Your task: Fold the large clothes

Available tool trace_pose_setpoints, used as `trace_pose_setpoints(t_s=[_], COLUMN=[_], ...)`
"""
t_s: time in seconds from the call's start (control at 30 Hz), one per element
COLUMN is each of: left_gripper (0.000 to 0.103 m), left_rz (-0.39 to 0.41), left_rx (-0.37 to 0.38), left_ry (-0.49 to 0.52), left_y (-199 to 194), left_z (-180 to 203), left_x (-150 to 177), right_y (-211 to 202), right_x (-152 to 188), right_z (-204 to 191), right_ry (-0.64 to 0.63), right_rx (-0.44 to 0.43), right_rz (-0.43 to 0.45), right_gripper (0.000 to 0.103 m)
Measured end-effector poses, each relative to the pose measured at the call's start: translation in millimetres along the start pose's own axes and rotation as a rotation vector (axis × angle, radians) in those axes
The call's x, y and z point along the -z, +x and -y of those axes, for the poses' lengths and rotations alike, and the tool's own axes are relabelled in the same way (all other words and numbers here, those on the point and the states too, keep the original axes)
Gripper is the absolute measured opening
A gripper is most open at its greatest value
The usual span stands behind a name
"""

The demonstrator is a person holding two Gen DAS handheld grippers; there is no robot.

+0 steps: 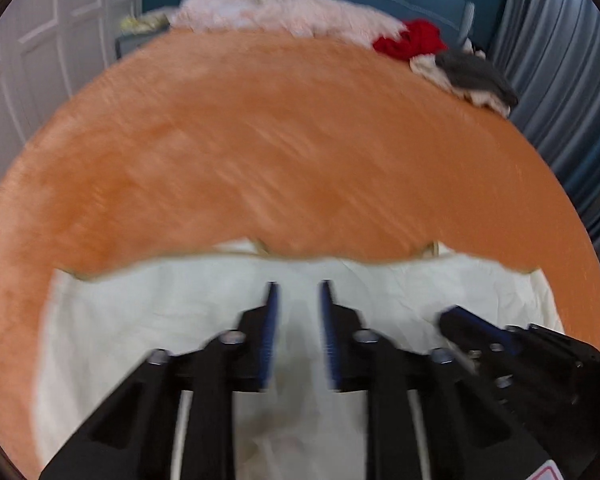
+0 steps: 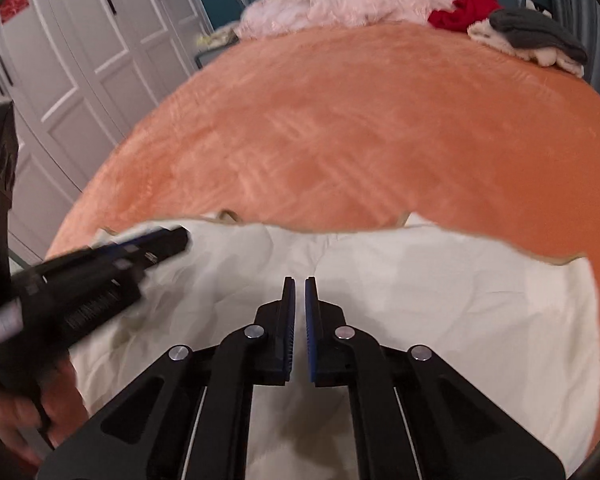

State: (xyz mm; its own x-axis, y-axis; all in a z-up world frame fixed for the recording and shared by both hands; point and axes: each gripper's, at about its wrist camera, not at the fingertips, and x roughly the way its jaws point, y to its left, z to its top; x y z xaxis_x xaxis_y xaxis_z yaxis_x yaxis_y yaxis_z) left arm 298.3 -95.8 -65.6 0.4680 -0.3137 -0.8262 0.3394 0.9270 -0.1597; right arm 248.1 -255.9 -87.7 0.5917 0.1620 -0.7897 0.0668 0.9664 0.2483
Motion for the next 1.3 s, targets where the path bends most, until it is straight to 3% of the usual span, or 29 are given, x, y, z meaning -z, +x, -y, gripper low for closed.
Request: trace_pose_setpoints(t_s=[0.2,0.4,0.7,0.8,0.9,1.03,1.17,1.3], left_gripper=[0.009,0.009,0.01,0.011,0.014,0.017,0.017,0.017], left_rz=[-0.059,-0.002,0.009,-0.011,0.019,0.028,-0.002,-0.048], left_rx=[0.008,-0.01,-0.045,-0.027,0.029,0.051,0.076,0.046], left_ry=[-0.034,-0.022,-0.009,-0.05,-0.097,-0.101,-0.117,-0.1], left_y=[49,59,66,46,10,-31,-47,-47], left_z=[-2,0,1,-5,-13,-8,3,11], left_x=[22,36,34,27,32,54,79,105], right_y=[33,44,45,9,-35,-60,-67,-66], right_x=[16,28,27,25,35,57,79,99], right_z=[26,22,23,26,31,21,3,-12], right_ry=[0.082,0.05,0.057,0.111,0.151,0.13,0.123,0.119], right_rx=[-0.002,0.031,0.05,0.103,0.04,-0.017,-0.03,-0.031], right_rz=[-0.08,-0.051,-0.003,0.09,0.145,0.091,0.03,-0.041], right_gripper=[0.0,0.0,0.0,0.006,0.007,0.007,0.007,0.007])
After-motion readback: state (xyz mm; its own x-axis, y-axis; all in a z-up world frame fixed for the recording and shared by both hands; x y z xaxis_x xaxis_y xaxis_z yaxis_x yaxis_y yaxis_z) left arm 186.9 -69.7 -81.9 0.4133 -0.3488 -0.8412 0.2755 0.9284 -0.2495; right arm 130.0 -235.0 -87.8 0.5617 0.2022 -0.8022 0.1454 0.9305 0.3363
